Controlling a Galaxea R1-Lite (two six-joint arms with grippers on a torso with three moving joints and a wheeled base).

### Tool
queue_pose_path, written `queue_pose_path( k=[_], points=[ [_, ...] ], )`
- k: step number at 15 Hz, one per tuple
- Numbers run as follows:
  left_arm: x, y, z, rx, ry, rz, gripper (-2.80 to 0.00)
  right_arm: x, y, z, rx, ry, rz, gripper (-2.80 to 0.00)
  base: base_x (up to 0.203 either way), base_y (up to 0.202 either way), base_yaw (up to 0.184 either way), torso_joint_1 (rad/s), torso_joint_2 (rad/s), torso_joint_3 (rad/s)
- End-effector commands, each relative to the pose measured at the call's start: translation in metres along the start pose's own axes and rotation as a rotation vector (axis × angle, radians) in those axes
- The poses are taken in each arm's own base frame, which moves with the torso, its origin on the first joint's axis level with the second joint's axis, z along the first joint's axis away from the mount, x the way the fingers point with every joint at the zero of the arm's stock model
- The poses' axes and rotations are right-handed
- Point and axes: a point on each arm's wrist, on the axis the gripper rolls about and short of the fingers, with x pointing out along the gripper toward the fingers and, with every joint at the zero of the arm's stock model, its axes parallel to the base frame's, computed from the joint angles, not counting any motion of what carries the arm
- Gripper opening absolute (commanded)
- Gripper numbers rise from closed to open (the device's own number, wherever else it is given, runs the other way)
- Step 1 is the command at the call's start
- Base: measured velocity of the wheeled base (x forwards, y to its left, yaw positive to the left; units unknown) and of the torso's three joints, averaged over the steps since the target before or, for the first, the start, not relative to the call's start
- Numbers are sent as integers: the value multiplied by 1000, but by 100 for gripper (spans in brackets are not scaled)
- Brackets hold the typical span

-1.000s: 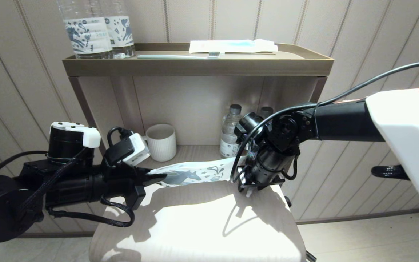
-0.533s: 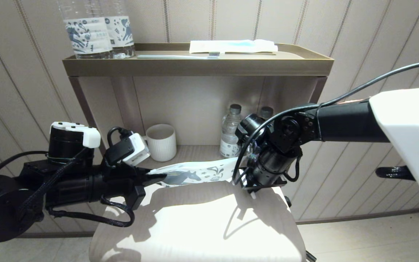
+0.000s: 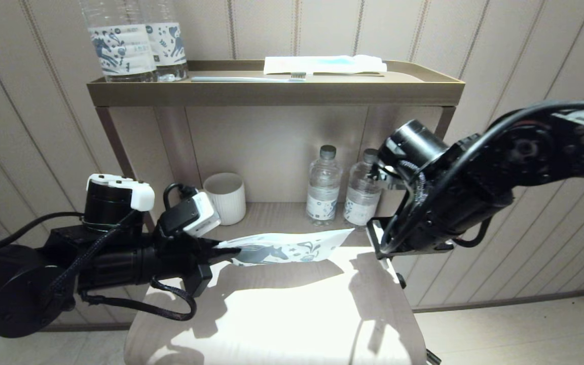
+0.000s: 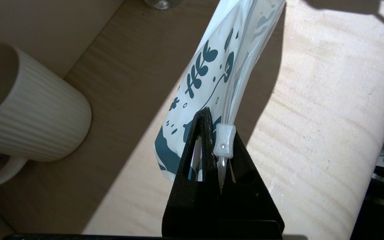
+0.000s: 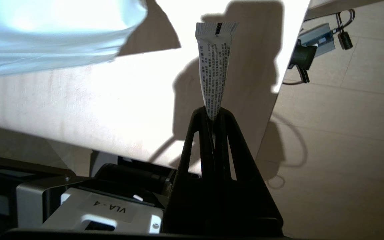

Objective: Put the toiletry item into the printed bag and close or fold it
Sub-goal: Place the comb into the storage bag

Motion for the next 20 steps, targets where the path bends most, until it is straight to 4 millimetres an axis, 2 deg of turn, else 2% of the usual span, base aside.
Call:
queue_pose_path(
  k=[1, 3, 5, 7, 10, 14, 20],
  points=[
    [6, -5, -1, 15, -10, -14, -280, -58, -3, -11, -1, -119, 67, -280, 0, 0, 0, 0, 0, 0],
    [12, -6, 8, 48, -55, -9, -280, -85, 12, -14, -30, -138, 130, -280, 0, 0, 0, 0, 0, 0],
    [16, -10, 14, 87, -51, 11, -280, -109, 26, -15, -36, -97, 270, -280, 0, 0, 0, 0, 0, 0],
    [21, -18, 16, 104, -48, -23, -280, -119, 33, -15, -64, 36, 428, -280, 0, 0, 0, 0, 0, 0],
    [34, -29, 13, 107, -32, -81, -280, -89, 38, -15, -123, 190, 382, -280, 0, 0, 0, 0, 0, 0],
    [43, -32, 8, 96, -19, -106, -280, -66, 40, -18, -140, 304, 349, -280, 0, 0, 0, 0, 0, 0],
    [42, -32, 7, 94, -20, -104, -280, -53, 43, -20, -119, 426, 416, -280, 0, 0, 0, 0, 0, 0]
  ],
)
